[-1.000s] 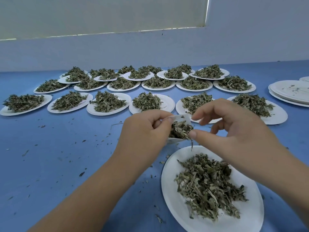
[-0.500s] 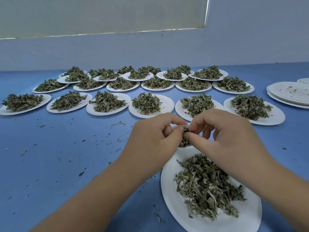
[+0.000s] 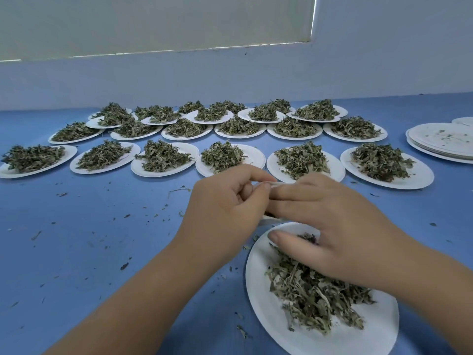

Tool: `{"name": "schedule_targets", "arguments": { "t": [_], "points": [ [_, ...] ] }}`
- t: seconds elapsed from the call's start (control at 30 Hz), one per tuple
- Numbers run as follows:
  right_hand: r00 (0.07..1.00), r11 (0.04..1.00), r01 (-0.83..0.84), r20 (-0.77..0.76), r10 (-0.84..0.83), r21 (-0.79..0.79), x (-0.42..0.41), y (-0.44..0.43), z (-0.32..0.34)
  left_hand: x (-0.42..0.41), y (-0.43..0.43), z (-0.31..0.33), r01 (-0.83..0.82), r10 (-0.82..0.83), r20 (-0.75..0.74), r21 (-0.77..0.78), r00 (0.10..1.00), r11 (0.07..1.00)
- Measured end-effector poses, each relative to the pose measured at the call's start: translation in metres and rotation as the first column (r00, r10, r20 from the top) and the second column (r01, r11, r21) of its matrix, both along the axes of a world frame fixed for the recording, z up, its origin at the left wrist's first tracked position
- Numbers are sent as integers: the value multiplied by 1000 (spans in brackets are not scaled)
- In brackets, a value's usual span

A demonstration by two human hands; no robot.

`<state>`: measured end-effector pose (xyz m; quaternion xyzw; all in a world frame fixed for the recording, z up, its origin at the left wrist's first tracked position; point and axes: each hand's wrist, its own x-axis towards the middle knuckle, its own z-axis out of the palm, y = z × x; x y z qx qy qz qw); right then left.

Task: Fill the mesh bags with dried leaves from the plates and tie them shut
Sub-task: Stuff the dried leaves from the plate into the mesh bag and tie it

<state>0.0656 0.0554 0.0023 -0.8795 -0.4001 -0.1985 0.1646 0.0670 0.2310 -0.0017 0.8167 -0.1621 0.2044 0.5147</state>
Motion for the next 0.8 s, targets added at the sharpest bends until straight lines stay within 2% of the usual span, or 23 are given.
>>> {"name": "schedule_targets", "arguments": {
  "t": [0.13,0.23,0.33,0.4,0.53,0.67,0.73,0.8],
  "points": [
    [1000,996,-20,-23,18,-86,0,5,-1,-3,-3,-1,41,-41,2,51,999,998],
    [994,993,-94,-43,97,71,0,-1,0,-2,0,0,-1,0,27,39,1000,999],
    [997,970,-50,-39,60,236,-1,-10,4,-1,4,3,-36,35,61,18,998,999],
    [999,980,-32,2,33,197,0,-11,5,-2,3,3,-41,40,72,17,997,999],
    [999,999,-50,-2,50,-19,1,-3,4,-4,-3,0,18,-19,50,20,999,1000],
    [998,995,-69,3,69,-72,3,1,5,-7,-5,-1,54,-57,52,54,997,997],
    [995,996,-90,-49,90,-12,3,-3,5,-6,-2,0,21,-24,61,53,998,998],
    [980,977,-99,-151,128,188,1,-9,8,-6,2,3,-22,17,82,55,996,998]
  ]
}}
